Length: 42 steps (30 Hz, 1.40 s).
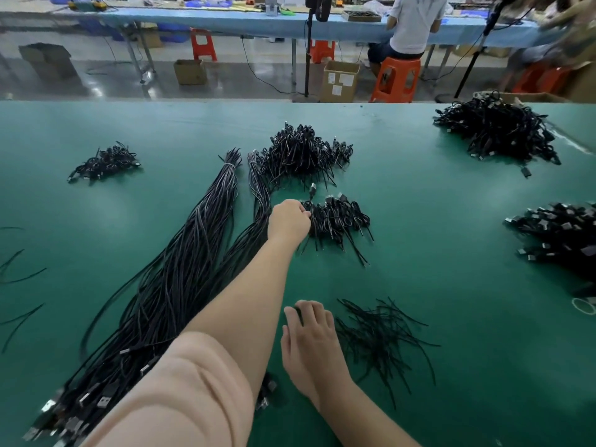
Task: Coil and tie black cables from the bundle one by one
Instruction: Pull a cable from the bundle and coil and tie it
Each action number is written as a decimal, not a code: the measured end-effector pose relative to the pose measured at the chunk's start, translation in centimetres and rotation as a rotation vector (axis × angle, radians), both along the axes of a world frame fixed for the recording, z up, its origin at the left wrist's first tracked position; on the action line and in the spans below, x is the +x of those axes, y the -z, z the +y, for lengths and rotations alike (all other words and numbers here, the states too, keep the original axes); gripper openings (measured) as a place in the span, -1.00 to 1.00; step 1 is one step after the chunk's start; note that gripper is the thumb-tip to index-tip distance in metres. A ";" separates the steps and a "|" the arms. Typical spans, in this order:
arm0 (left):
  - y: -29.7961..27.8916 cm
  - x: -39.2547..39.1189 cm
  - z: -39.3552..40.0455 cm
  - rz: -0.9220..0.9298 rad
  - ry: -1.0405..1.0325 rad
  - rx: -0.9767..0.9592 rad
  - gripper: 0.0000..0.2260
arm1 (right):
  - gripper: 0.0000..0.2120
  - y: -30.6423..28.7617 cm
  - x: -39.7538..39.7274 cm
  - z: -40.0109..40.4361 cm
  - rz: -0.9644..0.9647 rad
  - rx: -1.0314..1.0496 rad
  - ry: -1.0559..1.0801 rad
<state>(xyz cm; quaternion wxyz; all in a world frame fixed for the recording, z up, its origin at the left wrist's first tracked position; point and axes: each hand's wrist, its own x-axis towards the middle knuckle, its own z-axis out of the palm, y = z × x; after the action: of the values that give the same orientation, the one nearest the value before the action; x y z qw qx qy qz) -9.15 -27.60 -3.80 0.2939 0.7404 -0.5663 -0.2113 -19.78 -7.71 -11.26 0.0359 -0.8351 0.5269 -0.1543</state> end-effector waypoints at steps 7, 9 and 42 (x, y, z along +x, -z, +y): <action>1.8 -1.0 -3.0 -0.079 0.000 0.118 -0.83 | -0.72 0.2 0.0 -0.3 0.018 -0.071 0.007; 1.9 -1.3 -3.3 -0.087 -0.005 0.121 -0.83 | -0.71 0.4 0.0 -0.3 0.008 -0.081 0.014; 6.4 15.5 18.6 -0.404 0.216 0.237 -0.49 | -0.75 -0.6 0.2 0.2 0.006 -0.073 0.006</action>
<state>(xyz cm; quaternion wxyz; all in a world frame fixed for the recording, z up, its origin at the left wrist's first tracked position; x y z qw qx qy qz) 6.38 -8.95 -10.24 0.0620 0.7320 -0.6608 -0.1541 -19.59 -7.51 -10.65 0.0035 -0.8346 0.5236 -0.1712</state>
